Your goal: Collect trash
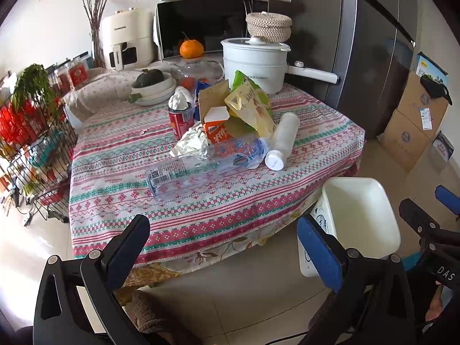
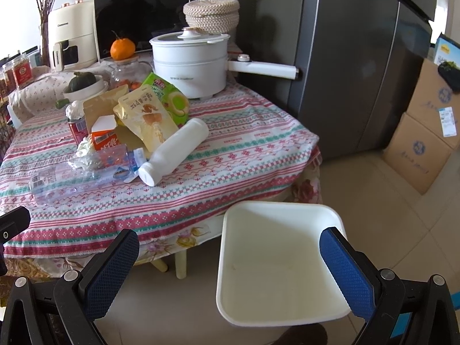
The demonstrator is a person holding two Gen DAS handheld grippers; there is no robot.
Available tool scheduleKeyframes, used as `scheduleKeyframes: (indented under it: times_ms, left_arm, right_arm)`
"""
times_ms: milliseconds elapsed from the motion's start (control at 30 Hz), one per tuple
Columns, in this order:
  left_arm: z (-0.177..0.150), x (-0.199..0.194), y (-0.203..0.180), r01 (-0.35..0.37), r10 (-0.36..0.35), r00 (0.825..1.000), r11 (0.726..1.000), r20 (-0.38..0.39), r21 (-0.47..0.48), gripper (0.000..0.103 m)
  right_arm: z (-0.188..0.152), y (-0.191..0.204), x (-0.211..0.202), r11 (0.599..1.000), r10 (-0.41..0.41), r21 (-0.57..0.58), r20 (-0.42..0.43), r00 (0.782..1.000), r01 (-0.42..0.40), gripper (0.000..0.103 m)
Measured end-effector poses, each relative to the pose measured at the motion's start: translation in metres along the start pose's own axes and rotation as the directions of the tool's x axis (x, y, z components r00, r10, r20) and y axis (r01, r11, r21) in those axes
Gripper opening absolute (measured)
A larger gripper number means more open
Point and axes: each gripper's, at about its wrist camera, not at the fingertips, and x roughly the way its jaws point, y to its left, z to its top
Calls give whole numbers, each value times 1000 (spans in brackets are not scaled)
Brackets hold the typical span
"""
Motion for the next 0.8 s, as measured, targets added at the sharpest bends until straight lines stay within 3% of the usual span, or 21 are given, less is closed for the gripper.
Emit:
scheduleKeyframes:
  times_ms: [800]
  left_arm:
    - [-2,1,-2,1,-1,1000,1000,-4,1,103]
  right_arm:
    - [-2,2,2,1000,18,4,-18,1000,-17,103]
